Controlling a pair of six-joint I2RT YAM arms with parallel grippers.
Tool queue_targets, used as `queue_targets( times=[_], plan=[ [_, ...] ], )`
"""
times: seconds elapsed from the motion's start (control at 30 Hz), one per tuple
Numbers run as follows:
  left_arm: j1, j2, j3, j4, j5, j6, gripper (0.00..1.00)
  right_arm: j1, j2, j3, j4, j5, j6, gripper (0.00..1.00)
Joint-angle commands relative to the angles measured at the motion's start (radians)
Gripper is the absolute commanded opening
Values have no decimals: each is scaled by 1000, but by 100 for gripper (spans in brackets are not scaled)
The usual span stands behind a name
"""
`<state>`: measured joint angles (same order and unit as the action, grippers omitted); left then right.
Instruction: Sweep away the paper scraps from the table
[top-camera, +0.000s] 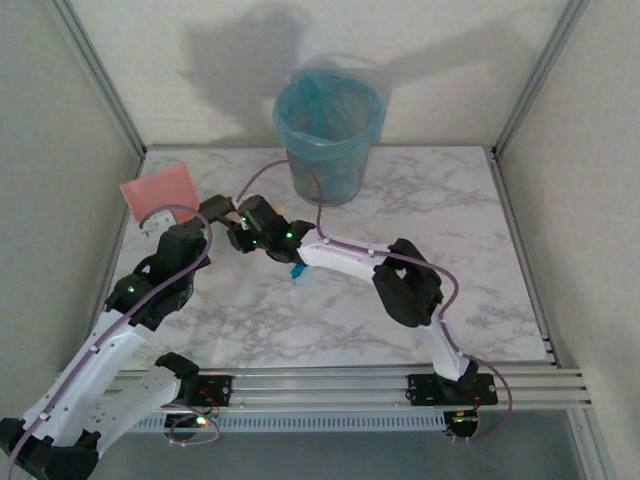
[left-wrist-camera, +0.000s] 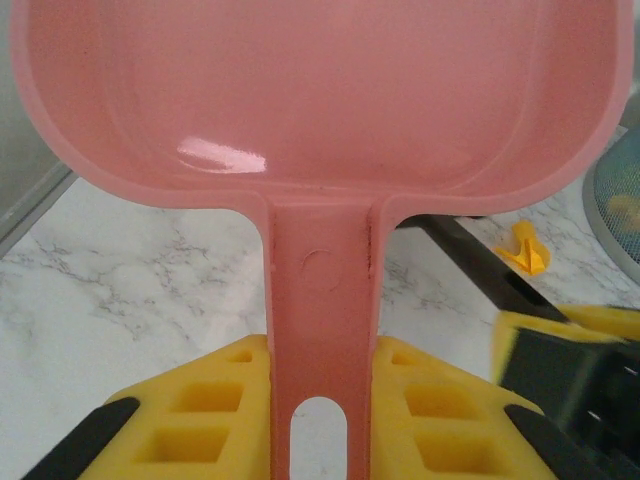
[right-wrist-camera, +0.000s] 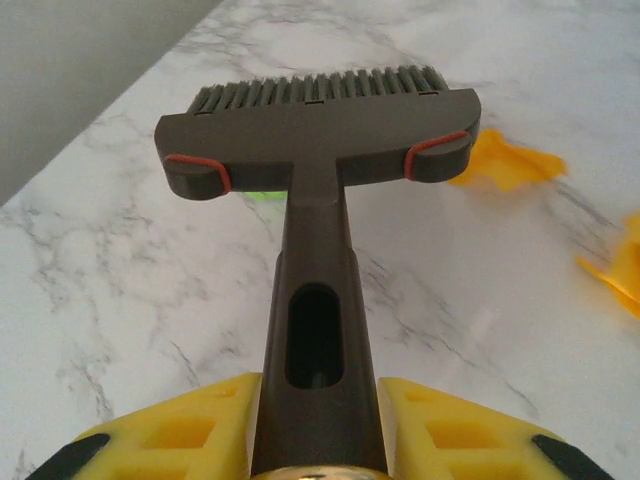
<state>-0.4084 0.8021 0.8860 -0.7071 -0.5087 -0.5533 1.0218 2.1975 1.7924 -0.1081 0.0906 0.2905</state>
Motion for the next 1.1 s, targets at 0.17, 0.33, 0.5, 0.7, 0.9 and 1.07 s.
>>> queue_targets(
  times=[0.17,0.33,0.5,0.7,0.9,1.07],
  plan=[
    [14,-14,-9,22,-4,-8,0,20,126,222,-92,-112,-134,0],
    [14,-14,-10,23,-4,-8,0,29,55,100,-103,-125,-170,0],
    [14,-7,-10,24,-3,-7,0,28,-72,-63,-159,-99,-231,0],
    [14,-16,-10,22,-7,-8,0,18,-259,-274,-220,-111,-267,0],
    [14,-25,-10,20,-11,-11,0,15,-476,-505,-204,-99,-239,0],
    [14,-10,-12,24,-5,-7,0,-8,-630,-660,-183,-64,-194,0]
  ],
)
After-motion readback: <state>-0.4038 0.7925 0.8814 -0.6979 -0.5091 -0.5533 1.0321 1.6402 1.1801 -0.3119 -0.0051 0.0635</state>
